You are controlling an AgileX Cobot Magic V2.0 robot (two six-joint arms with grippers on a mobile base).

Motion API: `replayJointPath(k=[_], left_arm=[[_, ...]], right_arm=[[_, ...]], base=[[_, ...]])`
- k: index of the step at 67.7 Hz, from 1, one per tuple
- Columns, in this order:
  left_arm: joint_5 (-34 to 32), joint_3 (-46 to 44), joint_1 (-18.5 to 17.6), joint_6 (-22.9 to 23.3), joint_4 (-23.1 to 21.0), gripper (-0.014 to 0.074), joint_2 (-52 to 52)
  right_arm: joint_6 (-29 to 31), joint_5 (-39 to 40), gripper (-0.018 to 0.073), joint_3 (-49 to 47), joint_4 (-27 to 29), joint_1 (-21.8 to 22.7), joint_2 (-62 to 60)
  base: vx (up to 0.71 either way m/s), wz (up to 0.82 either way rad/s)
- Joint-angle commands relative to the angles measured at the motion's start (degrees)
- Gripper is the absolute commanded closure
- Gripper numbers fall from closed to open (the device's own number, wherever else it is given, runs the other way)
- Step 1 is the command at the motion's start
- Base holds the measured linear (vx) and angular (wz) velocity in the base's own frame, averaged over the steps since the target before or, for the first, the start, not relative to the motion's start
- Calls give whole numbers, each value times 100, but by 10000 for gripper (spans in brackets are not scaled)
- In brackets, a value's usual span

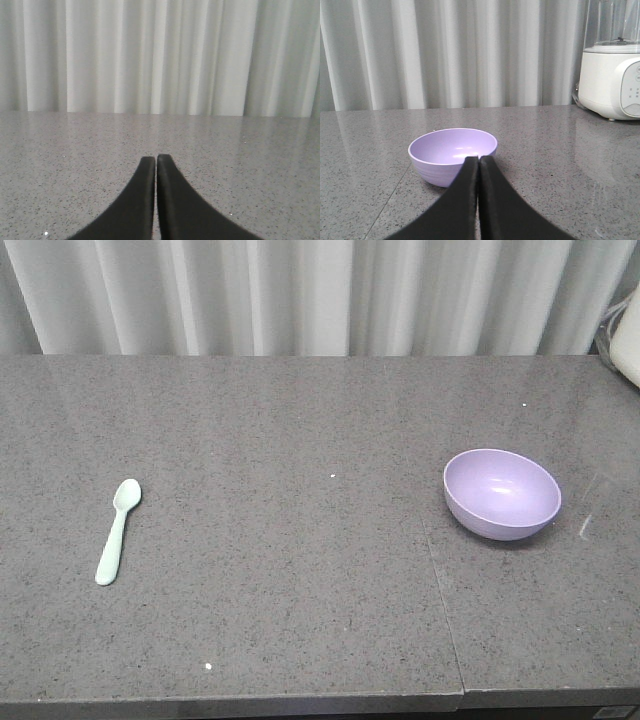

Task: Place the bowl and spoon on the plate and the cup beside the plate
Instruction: 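Lower both grippers, left over the white spoon, right near bowl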

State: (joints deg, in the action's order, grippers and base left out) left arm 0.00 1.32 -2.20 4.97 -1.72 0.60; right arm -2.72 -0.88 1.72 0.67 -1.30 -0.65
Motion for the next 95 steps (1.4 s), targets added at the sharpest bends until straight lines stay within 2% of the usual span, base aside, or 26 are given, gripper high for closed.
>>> replayJointPath(k=[1, 20, 34, 43, 53, 70, 82, 95], left_arm=[[-390, -99, -20, 40, -20, 603, 84], [-389, -229, -19, 40, -36, 603, 84], [154, -1066, -19, 53, -74, 603, -93], [1108, -2035, -19, 178, -67, 603, -714], [2330, -3314, -19, 193, -67, 603, -1808], [4075, -5087, -19, 193, -67, 603, -3632], [5106, -5816, -19, 193, -67, 603, -4630], [5742, -6156, -19, 193, -72, 603, -5286]], right_arm=[[28, 454, 570, 43, -17, 41, -48], [29, 773, 570, -120, -9, 41, -39], [57, 197, 570, -983, -21, 41, 323], [76, -668, 570, -1929, -67, 41, 983], [76, -1825, 570, -3082, -308, 41, 1910], [76, -3747, 570, -4739, -321, 41, 3523], [76, -4548, 570, -5523, -321, 41, 4405], [76, -5345, 570, -6021, -321, 41, 5077]], base=[[0, 0], [0, 0], [0, 0], [0, 0], [0, 0], [0, 0], [0, 0], [0, 0]])
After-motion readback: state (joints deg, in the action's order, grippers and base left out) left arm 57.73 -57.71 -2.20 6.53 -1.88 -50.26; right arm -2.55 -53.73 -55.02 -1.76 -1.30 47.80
